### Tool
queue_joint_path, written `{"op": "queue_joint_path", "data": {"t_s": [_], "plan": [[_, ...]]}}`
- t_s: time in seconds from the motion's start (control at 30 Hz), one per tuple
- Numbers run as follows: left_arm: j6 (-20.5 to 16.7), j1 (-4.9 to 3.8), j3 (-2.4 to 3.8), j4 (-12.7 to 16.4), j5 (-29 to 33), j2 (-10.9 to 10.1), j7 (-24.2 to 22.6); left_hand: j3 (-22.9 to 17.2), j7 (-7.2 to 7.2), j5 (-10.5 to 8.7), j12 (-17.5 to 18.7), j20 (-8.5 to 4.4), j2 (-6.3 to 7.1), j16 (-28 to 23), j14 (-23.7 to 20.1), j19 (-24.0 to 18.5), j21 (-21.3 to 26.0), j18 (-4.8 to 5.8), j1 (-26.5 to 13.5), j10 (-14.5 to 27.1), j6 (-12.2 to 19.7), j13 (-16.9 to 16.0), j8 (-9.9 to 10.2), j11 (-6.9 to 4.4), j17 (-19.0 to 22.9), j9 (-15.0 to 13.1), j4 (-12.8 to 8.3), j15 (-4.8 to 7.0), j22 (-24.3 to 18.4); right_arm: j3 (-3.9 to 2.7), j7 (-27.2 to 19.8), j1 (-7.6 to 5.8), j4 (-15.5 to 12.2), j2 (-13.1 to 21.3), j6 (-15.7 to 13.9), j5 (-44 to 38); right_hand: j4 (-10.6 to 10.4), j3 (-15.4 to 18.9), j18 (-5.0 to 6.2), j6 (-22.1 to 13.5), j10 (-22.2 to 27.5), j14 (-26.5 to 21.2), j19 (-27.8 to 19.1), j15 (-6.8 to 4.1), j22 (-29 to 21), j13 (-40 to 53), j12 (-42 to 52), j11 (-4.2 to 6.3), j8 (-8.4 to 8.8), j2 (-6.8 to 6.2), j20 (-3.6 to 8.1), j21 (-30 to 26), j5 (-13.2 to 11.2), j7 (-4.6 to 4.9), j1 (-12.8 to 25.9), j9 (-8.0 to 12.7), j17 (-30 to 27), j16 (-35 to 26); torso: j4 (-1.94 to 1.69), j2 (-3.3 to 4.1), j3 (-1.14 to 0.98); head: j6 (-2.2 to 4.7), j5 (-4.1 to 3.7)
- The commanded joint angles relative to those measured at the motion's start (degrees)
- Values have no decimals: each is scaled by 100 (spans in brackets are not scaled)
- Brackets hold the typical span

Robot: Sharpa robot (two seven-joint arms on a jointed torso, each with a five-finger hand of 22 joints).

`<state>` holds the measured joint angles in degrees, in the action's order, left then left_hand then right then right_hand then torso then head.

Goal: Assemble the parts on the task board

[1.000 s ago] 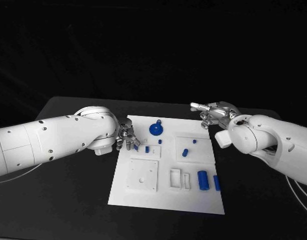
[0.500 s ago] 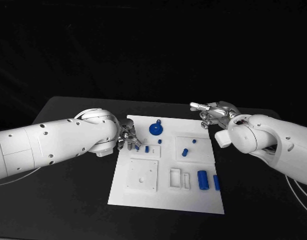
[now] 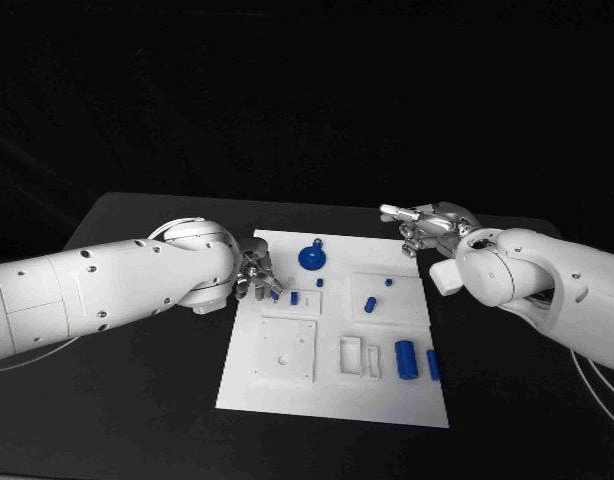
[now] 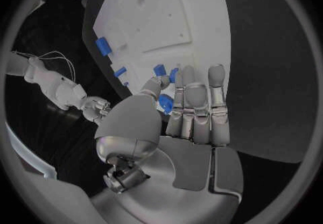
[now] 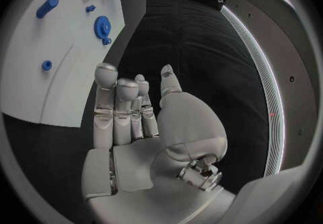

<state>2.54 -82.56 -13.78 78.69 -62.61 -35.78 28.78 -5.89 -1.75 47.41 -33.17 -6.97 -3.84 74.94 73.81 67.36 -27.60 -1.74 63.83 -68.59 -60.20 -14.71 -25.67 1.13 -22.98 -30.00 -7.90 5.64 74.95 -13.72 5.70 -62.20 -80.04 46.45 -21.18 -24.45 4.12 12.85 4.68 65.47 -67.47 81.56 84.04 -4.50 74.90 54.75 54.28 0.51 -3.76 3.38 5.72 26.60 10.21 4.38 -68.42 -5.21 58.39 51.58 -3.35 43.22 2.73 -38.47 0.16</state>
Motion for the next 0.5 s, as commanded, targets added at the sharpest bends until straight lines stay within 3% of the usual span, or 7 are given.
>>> {"op": "queue_joint_path", "data": {"t_s": [0.03, 0.5], "plan": [[-16, 7, 3, 16, -77, -1, -58, -837, 43, 12, 49, -19, 1, -51, 18, 28, 4, -43, 46, -659, -69, -7, 31, -386, -21, 3, -807, 37, 114, -3, -33, 1, -6, -5, 72, -47, 51, 8, 70, 4, 16, -8, 179, 8, 300, -20, 38, 21, 9, 42, -23, 15, 18, -3, -13, 10, -12, 33, 2, -1, 2, -3, 3], [38, 38, 3, 36, -86, -4, -49, -837, 43, 12, 49, -19, 1, -51, 18, 28, 4, -43, 46, -659, -69, -7, 31, -386, -21, 3, -807, 37, 114, -3, -25, 1, -3, -8, 88, -43, 51, 8, 70, 4, 16, -8, 179, 8, 300, -20, 38, 21, 9, 42, -23, 15, 18, -3, -13, 10, -12, 33, 0, 1, 0, -19, 6]]}}
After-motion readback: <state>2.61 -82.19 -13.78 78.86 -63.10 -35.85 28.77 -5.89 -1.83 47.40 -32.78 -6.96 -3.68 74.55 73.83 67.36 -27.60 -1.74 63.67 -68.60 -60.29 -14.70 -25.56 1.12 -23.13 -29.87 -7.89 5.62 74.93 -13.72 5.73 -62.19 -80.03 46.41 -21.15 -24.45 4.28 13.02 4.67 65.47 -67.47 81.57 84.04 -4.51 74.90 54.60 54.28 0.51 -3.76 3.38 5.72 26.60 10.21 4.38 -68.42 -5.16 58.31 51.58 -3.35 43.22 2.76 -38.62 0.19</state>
